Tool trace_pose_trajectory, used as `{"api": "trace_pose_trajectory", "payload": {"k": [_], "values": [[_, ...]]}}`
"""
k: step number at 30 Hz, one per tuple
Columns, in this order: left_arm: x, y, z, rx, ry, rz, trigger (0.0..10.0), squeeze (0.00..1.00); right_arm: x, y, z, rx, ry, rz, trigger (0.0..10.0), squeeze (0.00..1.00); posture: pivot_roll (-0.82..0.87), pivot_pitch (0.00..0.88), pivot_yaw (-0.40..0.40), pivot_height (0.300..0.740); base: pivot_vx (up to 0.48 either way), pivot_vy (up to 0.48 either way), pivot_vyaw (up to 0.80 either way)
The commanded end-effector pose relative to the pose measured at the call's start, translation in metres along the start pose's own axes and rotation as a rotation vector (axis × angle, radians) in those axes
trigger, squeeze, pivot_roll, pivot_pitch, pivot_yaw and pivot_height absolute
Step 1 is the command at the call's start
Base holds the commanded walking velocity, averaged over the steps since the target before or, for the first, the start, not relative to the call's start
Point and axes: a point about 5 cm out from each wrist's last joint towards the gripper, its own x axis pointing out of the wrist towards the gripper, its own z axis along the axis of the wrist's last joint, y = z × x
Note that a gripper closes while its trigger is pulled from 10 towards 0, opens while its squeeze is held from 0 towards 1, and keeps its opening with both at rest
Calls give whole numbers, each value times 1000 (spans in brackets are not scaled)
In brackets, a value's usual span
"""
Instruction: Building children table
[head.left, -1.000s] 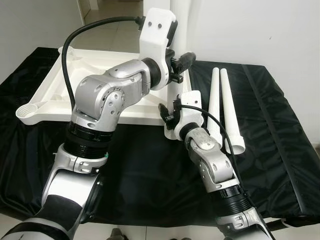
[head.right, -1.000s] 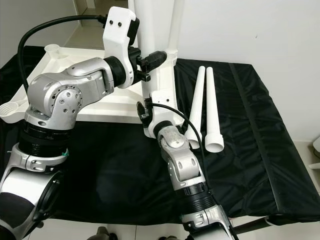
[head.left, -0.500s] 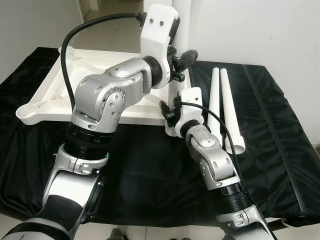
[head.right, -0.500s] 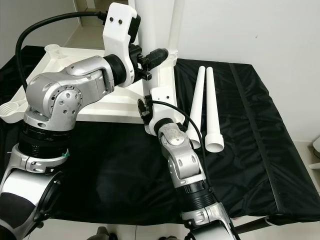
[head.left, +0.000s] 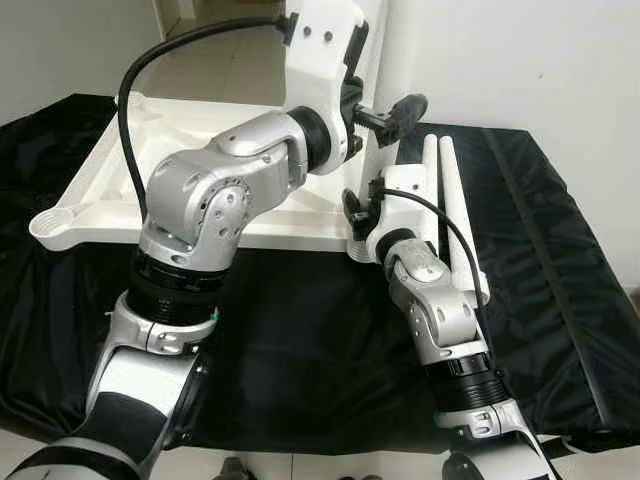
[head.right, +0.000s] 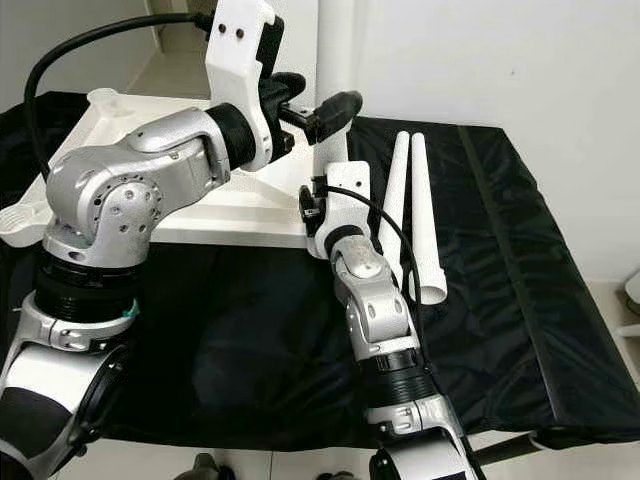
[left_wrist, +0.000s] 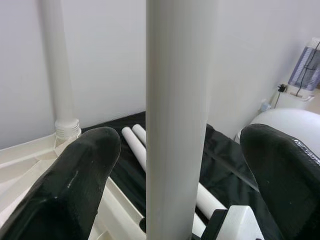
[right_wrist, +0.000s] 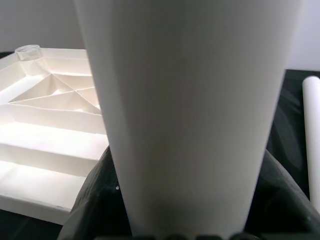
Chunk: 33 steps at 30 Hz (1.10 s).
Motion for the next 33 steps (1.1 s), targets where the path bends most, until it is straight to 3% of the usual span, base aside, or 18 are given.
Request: {"api": "trace_pose_trajectory", "payload": {"k": [1,2,3,12,19,23,27,33], "values": [[-2,-4,0,6,-14,-104,10000,1000,2,-4,1,18,-8,-17,10000,0,6,104,-6,740,0,0,0],[-2,1,-2,11,-16,-82,10000,318,2,-8,1,26,-12,-35,10000,0,6,104,-6,740,0,0,0],[-3,4,-3,16,-17,-68,10000,0,3,-10,1,31,-15,-47,10000,0,6,105,-7,740,0,0,0],[-1,24,-19,46,9,82,10000,0,5,-44,7,36,-71,-137,10000,0,4,109,-6,740,0,0,0],[0,22,-31,79,-4,120,10000,0,3,-53,14,44,-135,-129,10000,0,3,113,-5,740,0,0,0],[3,18,-49,105,23,102,10000,0,3,-54,15,31,-160,-108,10000,0,3,114,-6,740,0,0,0],[3,7,-68,161,63,13,10000,0,3,-57,14,30,-184,-91,10000,0,-4,108,-7,740,0,0,0],[-5,1,-88,131,105,-43,10000,0,2,-59,9,17,-191,-47,10000,0,-6,106,-8,740,0,0,0]]}}
